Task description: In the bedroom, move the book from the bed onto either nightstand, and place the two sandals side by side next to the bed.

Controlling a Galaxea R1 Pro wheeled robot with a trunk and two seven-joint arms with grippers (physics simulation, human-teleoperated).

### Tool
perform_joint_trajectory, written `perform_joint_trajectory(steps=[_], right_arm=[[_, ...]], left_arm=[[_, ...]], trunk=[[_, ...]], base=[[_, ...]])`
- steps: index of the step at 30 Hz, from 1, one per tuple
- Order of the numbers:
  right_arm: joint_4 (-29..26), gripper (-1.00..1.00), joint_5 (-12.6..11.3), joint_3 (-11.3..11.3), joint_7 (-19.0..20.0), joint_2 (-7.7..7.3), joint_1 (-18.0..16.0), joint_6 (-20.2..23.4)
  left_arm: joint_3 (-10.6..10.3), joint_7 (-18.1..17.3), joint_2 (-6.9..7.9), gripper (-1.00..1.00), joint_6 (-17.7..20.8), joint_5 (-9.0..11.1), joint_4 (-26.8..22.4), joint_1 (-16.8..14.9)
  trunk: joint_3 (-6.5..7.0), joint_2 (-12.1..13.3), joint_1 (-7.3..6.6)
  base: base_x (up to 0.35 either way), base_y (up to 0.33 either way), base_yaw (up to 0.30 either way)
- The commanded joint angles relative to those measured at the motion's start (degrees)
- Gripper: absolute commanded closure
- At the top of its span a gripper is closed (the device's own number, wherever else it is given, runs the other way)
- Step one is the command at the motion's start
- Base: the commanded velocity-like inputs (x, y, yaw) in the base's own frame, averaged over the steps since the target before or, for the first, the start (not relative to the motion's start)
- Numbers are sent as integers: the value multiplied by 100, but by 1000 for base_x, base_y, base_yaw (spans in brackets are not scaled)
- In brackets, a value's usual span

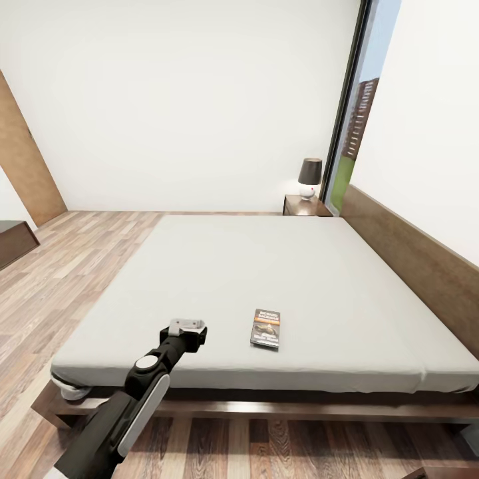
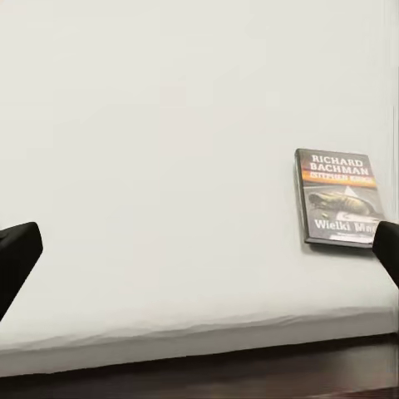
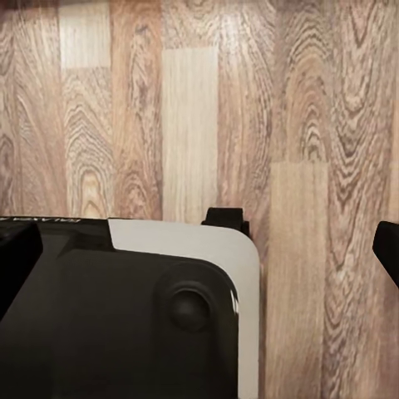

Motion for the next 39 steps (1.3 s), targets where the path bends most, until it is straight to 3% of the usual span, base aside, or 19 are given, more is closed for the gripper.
perform_joint_trajectory(steps=[1,7,25,30,39], right_arm=[[-6,-100,22,-30,38,3,2,-9],[80,-100,7,-36,36,-4,2,-47],[134,-100,8,-28,29,11,2,-68],[135,-100,10,-22,24,17,2,-69],[195,-100,11,-14,-18,15,2,-69]], left_arm=[[-18,56,5,-100,17,59,-7,-6],[-34,52,-180,-100,219,42,-6,-41],[-36,53,-251,-100,606,37,-32,-53],[-29,49,-289,-100,965,57,-40,-78],[-17,54,-530,-100,1876,76,-129,-312]], trunk=[[-5,-3,0],[-5,-3,0],[-5,-3,0],[-5,-3,0],[-5,-3,0]], base=[[0,0,0],[0,0,0],[0,0,0],[34,0,0],[16,0,0]])
